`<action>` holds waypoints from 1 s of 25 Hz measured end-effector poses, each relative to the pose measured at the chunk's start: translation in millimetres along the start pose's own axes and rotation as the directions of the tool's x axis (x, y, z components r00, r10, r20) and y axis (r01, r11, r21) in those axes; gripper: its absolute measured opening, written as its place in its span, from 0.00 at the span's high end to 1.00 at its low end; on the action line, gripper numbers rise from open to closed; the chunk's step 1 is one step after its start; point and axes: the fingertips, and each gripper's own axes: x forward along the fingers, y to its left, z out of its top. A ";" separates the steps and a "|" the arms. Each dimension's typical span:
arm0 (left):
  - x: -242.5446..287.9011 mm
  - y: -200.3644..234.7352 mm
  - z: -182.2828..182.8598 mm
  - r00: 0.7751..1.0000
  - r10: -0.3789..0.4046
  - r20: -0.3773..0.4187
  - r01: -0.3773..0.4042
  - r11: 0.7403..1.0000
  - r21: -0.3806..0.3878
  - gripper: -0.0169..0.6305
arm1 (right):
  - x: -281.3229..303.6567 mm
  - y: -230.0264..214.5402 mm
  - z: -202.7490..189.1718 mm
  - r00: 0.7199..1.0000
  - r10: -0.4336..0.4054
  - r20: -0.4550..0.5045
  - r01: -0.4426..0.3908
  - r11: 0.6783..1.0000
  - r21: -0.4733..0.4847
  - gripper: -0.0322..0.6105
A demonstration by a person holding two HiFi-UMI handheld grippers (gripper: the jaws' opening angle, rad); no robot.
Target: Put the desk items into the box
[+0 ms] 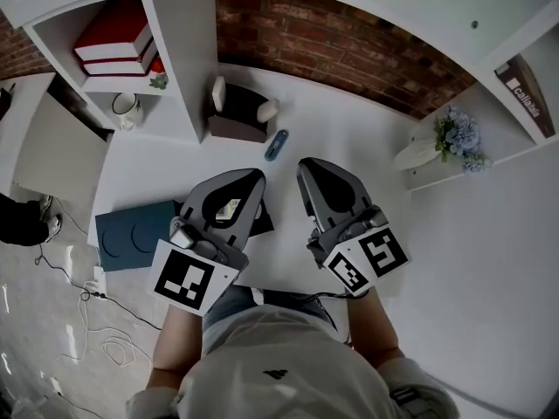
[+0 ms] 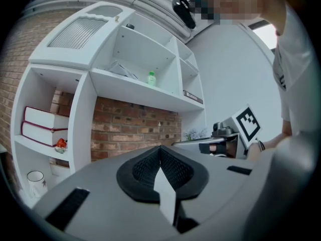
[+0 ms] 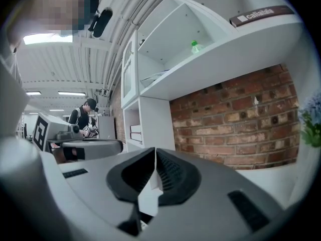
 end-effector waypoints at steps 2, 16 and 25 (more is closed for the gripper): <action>-3.9 3.7 -0.9 1.000 0.022 0.000 -0.022 1.000 -0.003 0.95 | 5.9 -4.0 -2.9 1.000 0.012 -0.015 -0.012 1.000 0.003 0.93; -23.4 24.1 -12.4 0.993 0.115 -0.012 -0.115 0.993 -0.030 0.95 | 48.9 -24.4 -50.8 0.989 0.034 -0.143 -0.028 0.999 0.040 0.93; -26.1 38.6 -19.6 0.995 0.101 -0.024 -0.102 0.994 -0.042 0.95 | 70.7 -47.4 -98.1 0.968 -0.022 -0.251 0.052 0.992 0.112 0.90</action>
